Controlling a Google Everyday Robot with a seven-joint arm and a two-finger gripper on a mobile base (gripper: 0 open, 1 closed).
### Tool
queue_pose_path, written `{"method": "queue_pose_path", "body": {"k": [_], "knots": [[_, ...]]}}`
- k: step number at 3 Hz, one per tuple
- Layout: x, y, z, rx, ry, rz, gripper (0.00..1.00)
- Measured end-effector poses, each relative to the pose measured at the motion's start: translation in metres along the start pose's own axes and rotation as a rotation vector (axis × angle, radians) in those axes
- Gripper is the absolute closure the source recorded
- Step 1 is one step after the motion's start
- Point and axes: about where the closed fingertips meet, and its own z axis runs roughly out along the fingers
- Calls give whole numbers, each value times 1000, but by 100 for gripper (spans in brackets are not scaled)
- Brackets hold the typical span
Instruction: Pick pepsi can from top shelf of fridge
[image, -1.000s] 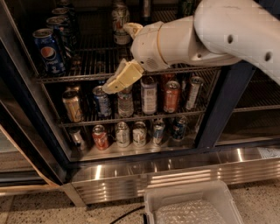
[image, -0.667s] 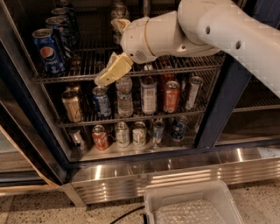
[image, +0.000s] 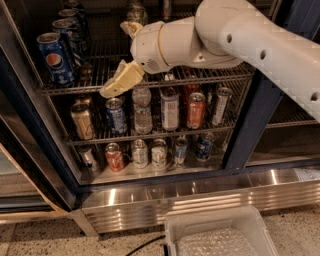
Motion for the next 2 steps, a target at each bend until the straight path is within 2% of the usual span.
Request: {"method": "queue_pose_path", "body": {"k": [1,2], "knots": [[-10,-3,15,15,-63,-6,0],[-17,-3,28,8,-101,-14,0]]}}
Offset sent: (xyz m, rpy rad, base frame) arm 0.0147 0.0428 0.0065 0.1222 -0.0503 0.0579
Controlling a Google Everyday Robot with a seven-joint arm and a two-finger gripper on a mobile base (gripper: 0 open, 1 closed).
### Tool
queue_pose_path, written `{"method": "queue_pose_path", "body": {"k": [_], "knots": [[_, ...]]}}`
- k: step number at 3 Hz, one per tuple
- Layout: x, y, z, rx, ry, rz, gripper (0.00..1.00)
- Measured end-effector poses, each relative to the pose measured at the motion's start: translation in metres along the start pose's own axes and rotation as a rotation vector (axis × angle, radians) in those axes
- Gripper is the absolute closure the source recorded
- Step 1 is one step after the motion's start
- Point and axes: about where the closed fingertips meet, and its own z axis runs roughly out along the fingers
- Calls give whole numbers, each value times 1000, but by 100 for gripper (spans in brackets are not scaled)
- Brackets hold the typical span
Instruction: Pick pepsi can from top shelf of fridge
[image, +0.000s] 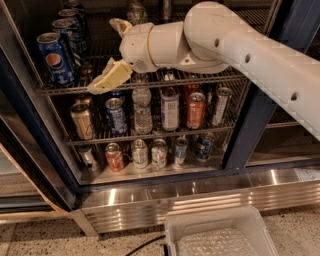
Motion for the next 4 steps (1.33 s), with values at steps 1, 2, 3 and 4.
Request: {"method": "queue_pose_path", "body": {"k": [1,2,3,4], "knots": [[-2,0,11,-17,-15,-5,0],[-5,-1,19,-47,10,-24,0],[-10,-2,23,-77,40,-42,0],[-16,-2,25,-103,54,-51,0]]}}
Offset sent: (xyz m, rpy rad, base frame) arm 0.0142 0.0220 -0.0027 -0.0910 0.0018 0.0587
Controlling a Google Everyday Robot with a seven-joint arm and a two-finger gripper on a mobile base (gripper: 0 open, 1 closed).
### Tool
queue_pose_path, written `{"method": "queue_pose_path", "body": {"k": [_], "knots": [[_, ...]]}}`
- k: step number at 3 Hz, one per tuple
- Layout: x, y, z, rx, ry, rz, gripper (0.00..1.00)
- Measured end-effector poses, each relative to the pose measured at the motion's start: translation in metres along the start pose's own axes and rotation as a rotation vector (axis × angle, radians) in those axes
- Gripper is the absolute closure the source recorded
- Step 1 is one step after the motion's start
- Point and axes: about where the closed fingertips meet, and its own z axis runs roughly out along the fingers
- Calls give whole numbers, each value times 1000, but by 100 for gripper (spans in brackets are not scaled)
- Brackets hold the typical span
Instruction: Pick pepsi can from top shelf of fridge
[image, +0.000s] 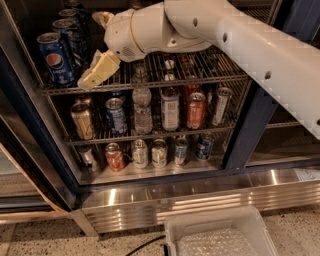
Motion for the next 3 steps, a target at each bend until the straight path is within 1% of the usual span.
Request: {"method": "queue_pose_path", "body": {"k": [1,2,3], "knots": [[-6,0,3,-20,-2,-5,18],[-10,2,10,-36,-11,-6,22],[-6,-2,29,-53,-27,7,20]]}}
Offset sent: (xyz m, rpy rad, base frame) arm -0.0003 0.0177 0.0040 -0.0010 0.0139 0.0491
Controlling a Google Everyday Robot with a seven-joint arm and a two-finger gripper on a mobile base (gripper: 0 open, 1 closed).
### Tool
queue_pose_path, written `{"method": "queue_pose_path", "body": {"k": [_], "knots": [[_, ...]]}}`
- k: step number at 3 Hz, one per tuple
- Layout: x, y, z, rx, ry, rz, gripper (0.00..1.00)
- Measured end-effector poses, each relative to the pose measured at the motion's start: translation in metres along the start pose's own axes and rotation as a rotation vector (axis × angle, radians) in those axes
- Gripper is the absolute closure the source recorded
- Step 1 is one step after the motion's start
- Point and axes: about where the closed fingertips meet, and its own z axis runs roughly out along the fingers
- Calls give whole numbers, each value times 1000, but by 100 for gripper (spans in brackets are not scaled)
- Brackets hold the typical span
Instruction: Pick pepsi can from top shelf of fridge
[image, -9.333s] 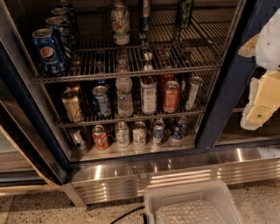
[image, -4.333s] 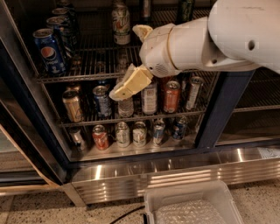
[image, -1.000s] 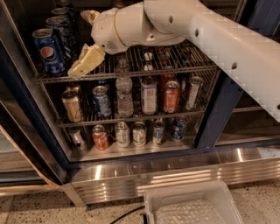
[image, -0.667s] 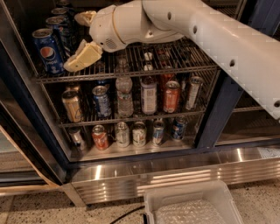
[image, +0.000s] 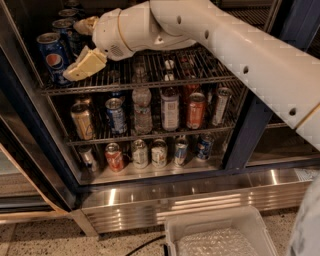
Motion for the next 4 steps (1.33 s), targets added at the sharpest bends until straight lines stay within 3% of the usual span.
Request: {"method": "queue_pose_path", "body": {"k": [4], "knots": [[23,-18,38,-25,-19,33,26]]}}
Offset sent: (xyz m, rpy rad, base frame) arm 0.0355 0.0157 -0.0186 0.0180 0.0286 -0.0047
